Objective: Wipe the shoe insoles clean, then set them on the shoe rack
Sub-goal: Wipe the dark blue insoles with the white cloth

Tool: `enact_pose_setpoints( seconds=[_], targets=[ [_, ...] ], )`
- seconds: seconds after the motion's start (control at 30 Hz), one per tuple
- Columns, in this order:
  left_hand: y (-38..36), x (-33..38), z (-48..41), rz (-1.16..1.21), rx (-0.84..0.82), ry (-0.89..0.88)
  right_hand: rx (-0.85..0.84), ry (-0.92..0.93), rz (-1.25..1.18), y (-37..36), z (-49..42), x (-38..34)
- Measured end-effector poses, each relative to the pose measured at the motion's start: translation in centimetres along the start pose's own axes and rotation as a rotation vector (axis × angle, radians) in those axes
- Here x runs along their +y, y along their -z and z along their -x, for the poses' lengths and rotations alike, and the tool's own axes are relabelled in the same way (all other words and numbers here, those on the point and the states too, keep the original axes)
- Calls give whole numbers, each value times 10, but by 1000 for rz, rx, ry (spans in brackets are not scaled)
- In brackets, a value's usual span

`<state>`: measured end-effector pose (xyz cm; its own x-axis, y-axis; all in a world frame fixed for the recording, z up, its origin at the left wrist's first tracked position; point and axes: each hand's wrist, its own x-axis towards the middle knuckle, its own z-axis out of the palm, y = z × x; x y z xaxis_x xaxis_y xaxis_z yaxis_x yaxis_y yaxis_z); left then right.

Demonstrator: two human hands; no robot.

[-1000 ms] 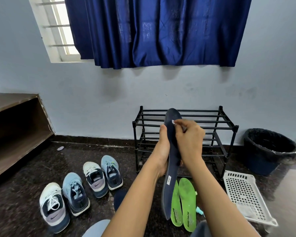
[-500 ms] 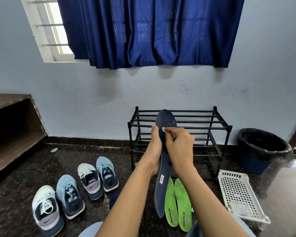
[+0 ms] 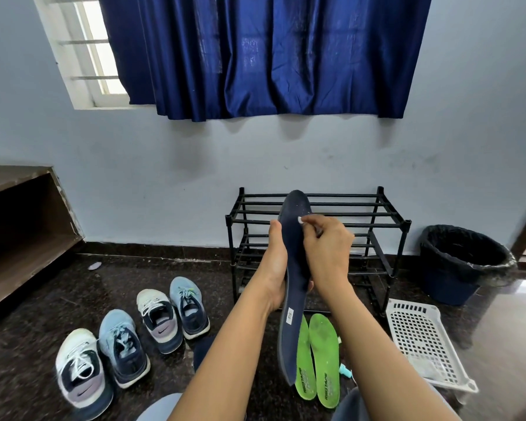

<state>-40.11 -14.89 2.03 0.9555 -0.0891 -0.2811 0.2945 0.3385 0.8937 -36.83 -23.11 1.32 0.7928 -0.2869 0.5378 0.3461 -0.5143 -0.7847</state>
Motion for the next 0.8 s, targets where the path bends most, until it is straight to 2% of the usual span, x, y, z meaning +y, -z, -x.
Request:
enact_pose_setpoints(
  seconds=[0.1, 0.27, 0.43, 0.63, 0.73, 0.8],
  targets=[
    [-2, -2, 0, -7, 2, 26, 56, -47, -28, 3, -5, 1],
    [4, -2, -4, -3, 14, -21, -39, 30, -7, -2, 11, -4],
    [0, -4, 0, 19, -8, 14, 64, -49, -48, 2, -5, 0],
    [4, -2, -3, 44, 31, -45, -33, 222, 54, -8, 16, -11],
    [-2, -4, 0, 25, 16, -23, 64, 158, 51, -3, 1, -9],
    [-4, -7, 0, 12, 27, -14, 59, 120, 44, -1, -2, -8]
  ],
)
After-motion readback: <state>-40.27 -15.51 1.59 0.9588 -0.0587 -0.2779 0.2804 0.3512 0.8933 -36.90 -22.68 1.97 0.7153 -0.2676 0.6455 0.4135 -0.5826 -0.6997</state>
